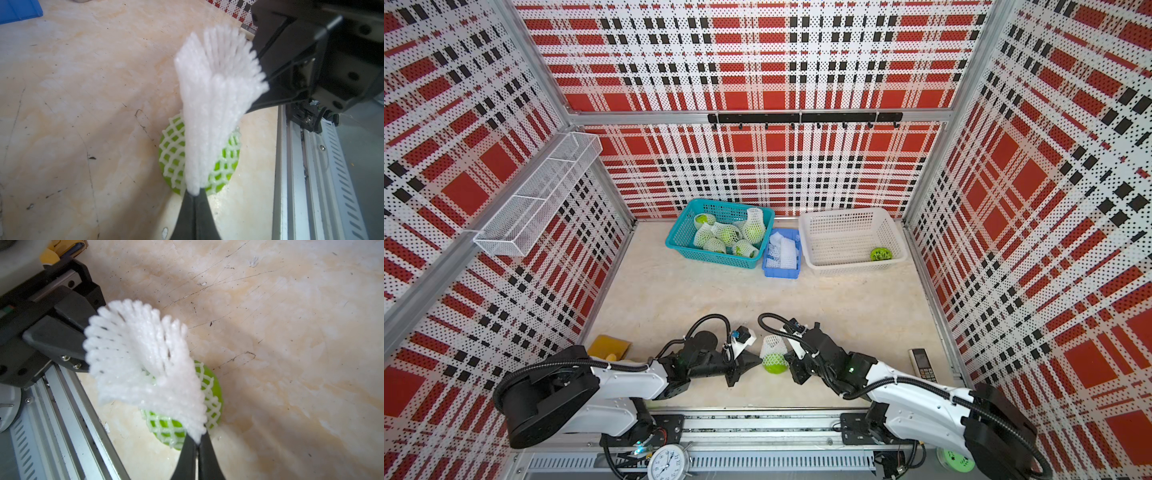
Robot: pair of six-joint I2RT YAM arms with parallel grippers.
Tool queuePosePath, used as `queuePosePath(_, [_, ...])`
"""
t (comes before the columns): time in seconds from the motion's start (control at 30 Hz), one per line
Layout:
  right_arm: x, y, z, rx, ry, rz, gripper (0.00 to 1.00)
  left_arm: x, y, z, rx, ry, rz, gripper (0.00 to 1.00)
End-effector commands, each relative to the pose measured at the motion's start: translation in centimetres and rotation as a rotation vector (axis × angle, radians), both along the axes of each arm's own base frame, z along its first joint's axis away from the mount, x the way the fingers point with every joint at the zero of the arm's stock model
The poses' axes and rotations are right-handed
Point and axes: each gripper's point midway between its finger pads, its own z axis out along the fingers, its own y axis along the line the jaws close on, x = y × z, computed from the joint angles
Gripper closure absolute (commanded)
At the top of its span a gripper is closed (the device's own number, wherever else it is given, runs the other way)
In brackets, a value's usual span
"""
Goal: Sleeve custard apples in foam nets
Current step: Put on the foam net on the custard apple.
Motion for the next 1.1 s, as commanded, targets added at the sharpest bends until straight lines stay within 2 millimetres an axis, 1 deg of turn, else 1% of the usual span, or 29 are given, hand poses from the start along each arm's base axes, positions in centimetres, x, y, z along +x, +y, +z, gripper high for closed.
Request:
queuePosePath(0.0, [-0.7, -1.1, -1.4, -0.055, 0.040, -0.023, 1.00, 0.1, 0.5, -0.1, 0.001, 0.010, 0.023, 1.00])
queuePosePath(0.13, [-1.0, -0.8, -1.5, -0.055, 0.049, -0.014, 1.00, 0.0, 0.4, 0.3, -0.012, 0.006, 0.017, 1.00])
queuePosePath(0.37, [-2.1, 0.2, -1.4, -0.029, 0.079, 0.043, 1.00, -0.3, 1.0, -0.7, 0.010, 0.036, 0.035, 1.00])
queuePosePath(0.53, [-2.3, -0.1, -2.1, -0.049, 0.088, 0.037, 1.00, -0.3, 1.7, -1.6, 0.028, 0.064, 0.069, 1.00])
queuePosePath(0.63, [-2.2, -0.2, -2.2, -0.055, 0.082, 0.024, 1.00, -0.3, 1.9, -1.7, 0.030, 0.068, 0.082, 1.00])
queuePosePath(0.8, [-2.3, -0.4, -1.8, -0.045, 0.077, 0.019, 1.00, -0.3, 1.7, -1.2, 0.009, 0.069, 0.080, 1.00])
queuePosePath(0.93, [-2.9, -0.3, -0.7, -0.005, 0.074, 0.044, 1.00, -0.5, 1.6, 0.1, -0.022, 0.060, 0.071, 1.00])
queuePosePath(1.07, [-3.2, -0.4, 0.2, 0.019, 0.061, 0.061, 1.00, -0.3, 2.2, 0.2, -0.004, 0.041, 0.087, 1.00])
